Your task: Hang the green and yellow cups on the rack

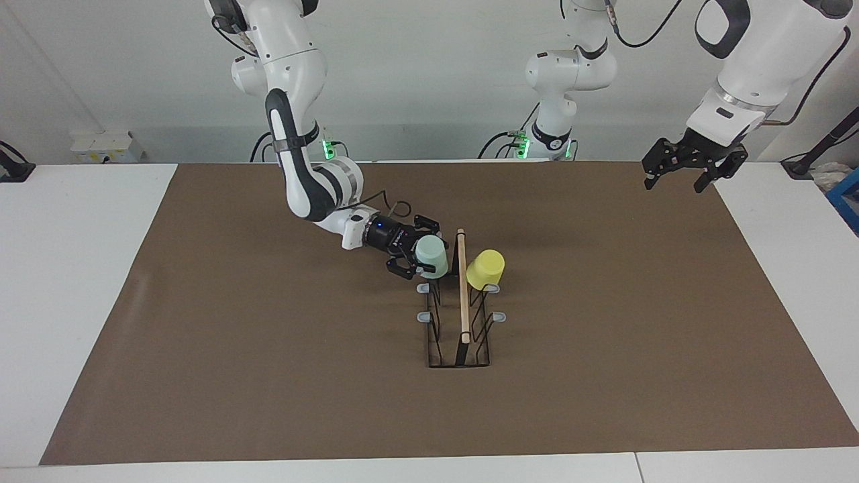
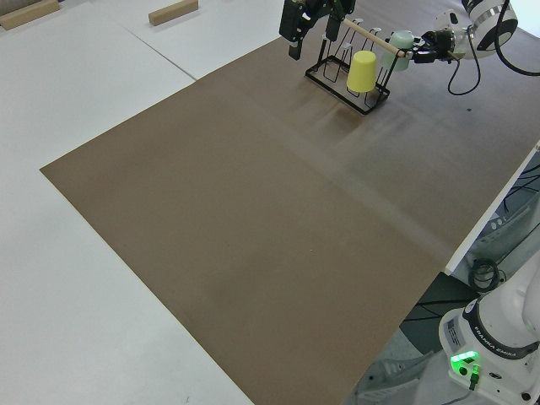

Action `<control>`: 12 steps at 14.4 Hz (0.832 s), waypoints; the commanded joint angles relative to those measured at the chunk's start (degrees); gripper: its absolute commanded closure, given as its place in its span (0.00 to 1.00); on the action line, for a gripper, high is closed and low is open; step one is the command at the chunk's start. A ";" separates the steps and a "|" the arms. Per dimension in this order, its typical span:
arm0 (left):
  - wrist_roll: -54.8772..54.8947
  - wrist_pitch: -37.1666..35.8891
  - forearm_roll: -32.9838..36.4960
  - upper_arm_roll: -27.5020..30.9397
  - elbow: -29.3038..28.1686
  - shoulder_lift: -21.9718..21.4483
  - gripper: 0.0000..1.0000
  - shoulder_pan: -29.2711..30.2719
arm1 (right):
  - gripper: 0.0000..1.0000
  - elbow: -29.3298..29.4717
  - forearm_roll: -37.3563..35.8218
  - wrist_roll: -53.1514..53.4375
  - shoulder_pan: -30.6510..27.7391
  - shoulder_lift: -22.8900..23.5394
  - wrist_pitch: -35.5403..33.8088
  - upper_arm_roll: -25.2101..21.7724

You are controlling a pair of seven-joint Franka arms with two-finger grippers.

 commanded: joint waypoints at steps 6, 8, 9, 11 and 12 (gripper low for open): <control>-0.76 -1.14 1.00 -0.40 0.02 -0.77 0.00 0.26 | 0.00 0.74 0.07 -0.96 -0.78 -0.15 0.03 0.56; -0.76 -1.14 1.00 -0.40 0.02 -0.77 0.00 0.26 | 0.00 0.83 -0.10 -0.69 -0.78 -0.85 1.34 0.47; -0.76 -1.14 1.00 -0.40 0.02 -0.68 0.00 0.26 | 0.00 0.83 -0.28 -0.69 -0.60 -1.81 3.00 0.56; -0.76 -1.14 1.00 -0.40 0.02 -0.77 0.00 0.26 | 0.00 0.83 -0.54 0.09 -0.16 -4.88 8.26 0.56; -0.76 -1.14 1.00 -0.49 0.02 -0.68 0.00 0.26 | 0.00 0.83 -0.98 1.32 0.01 -6.90 11.34 0.65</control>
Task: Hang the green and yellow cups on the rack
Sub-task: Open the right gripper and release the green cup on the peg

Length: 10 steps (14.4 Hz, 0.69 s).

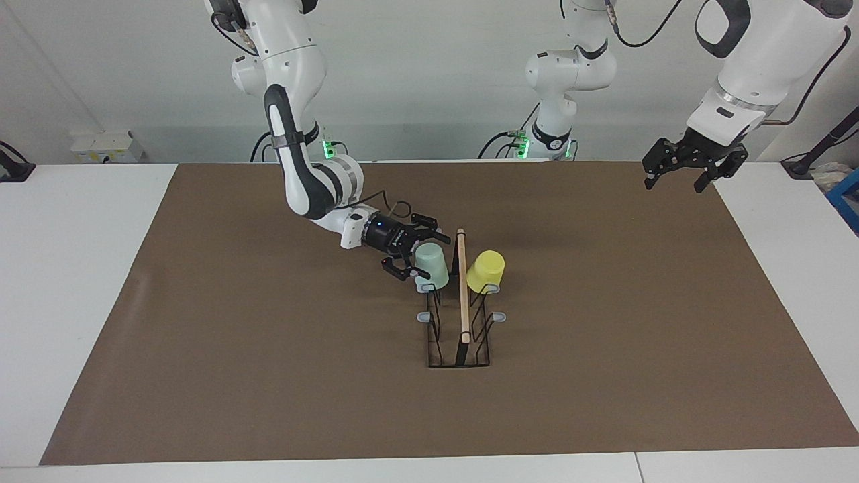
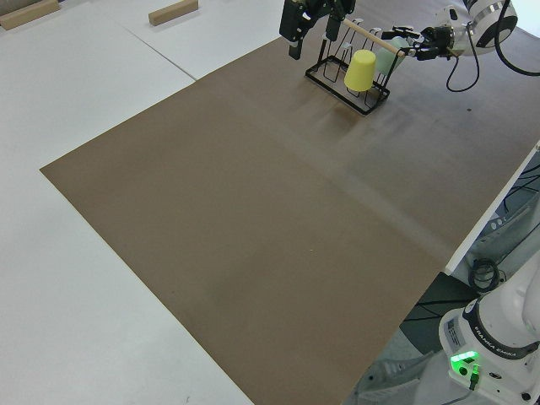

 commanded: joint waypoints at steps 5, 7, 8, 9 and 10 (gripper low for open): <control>-0.76 -0.86 1.00 -0.39 0.02 -0.73 0.00 0.00 | 0.00 2.28 -8.22 10.74 -0.27 -9.93 13.03 0.83; -0.68 -0.77 1.00 -0.30 0.19 -0.65 0.00 0.00 | 0.00 4.22 -16.38 17.13 -0.89 -11.42 13.29 0.74; -0.67 -0.86 1.00 -0.30 0.28 -0.73 0.00 0.08 | 0.00 5.27 -20.78 20.04 -1.15 -11.51 13.20 0.39; -0.67 -1.03 1.00 -0.13 0.37 -0.73 0.00 0.17 | 0.00 6.06 -25.52 22.42 -2.20 -11.78 13.20 0.21; -0.76 -0.77 1.00 -0.13 0.46 -0.65 0.00 0.26 | 0.00 6.77 -30.09 24.71 -3.86 -12.47 13.12 0.30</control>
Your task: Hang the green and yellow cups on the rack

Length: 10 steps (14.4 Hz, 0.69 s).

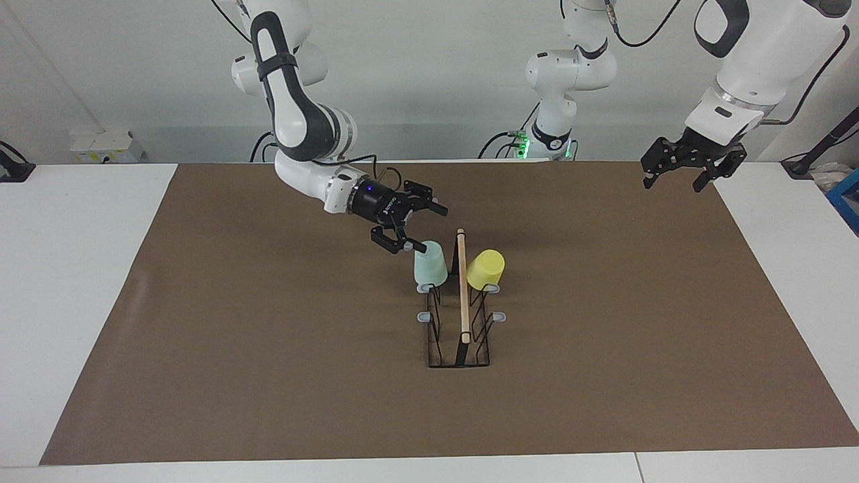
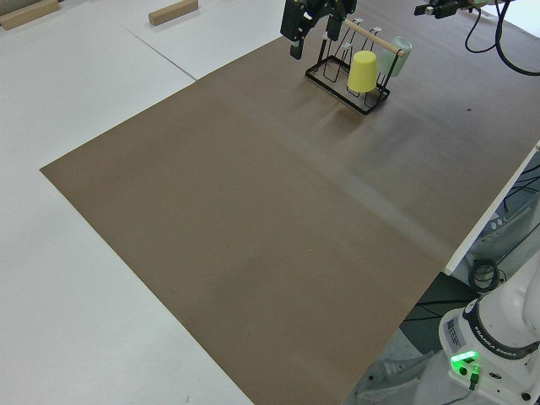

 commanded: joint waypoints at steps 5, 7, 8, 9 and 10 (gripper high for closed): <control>-0.67 -0.90 1.00 -0.05 0.37 -0.60 0.00 0.27 | 0.00 2.88 -35.15 17.74 -10.11 -4.64 -2.85 0.30; -0.76 -0.81 0.91 -0.05 0.28 -0.60 0.00 0.27 | 0.00 3.05 -44.30 22.93 -12.92 -6.05 -7.68 0.22; -0.67 -0.81 0.91 -0.13 0.28 -0.69 0.00 0.27 | 0.00 3.49 -48.61 24.52 -14.59 -6.41 -10.14 0.22; -0.58 -0.73 0.91 -0.13 0.19 -0.69 0.00 0.27 | 0.00 4.28 -52.22 25.67 -15.91 -6.50 -12.95 0.22; -0.58 -0.81 0.91 -0.13 0.19 -0.69 0.00 0.18 | 0.00 4.89 -55.82 26.64 -16.79 -6.59 -15.50 0.13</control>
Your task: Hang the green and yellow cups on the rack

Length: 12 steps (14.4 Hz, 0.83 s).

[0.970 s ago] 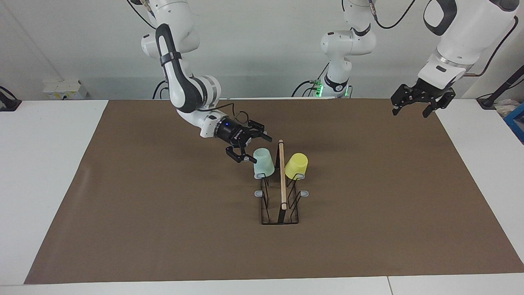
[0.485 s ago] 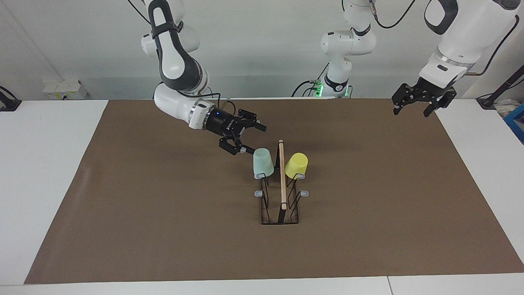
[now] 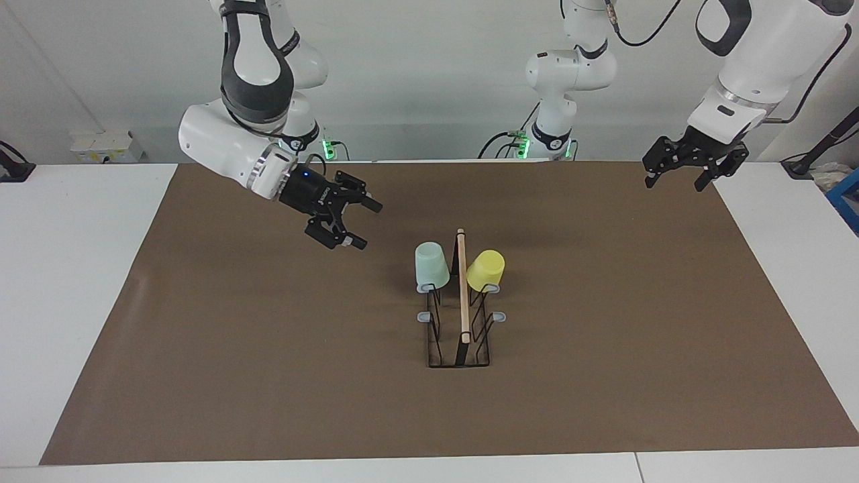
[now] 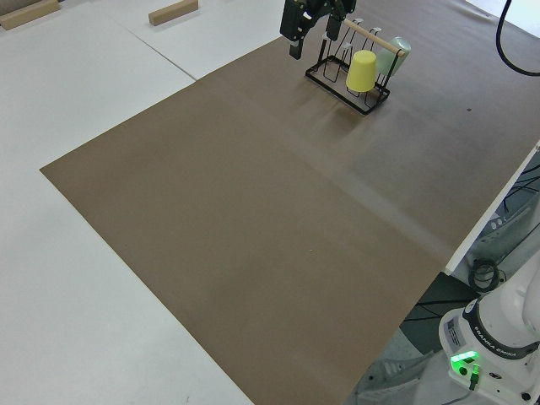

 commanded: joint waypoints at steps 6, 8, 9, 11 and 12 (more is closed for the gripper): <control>-0.39 -0.81 0.91 -0.29 -0.51 -0.92 0.00 0.00 | 0.00 4.29 -26.54 10.20 -7.24 -1.34 -18.24 0.49; -0.56 -0.64 0.91 -0.38 -0.60 -0.92 0.00 0.00 | 0.00 6.49 -34.01 12.41 -7.42 -1.26 -22.46 0.49; -0.65 -0.55 0.91 -0.38 -0.51 -0.92 0.00 0.00 | 0.00 7.72 -38.05 13.38 -7.59 -1.26 -24.39 0.49; -0.65 -0.64 0.91 -0.38 -0.60 -0.92 0.00 0.00 | 0.00 9.74 -45.09 15.05 -7.77 -1.34 -27.30 0.49; -0.65 -0.64 0.91 -0.47 -0.60 -0.92 0.00 0.00 | 0.00 10.79 -47.65 16.36 -7.77 -1.34 -28.53 0.49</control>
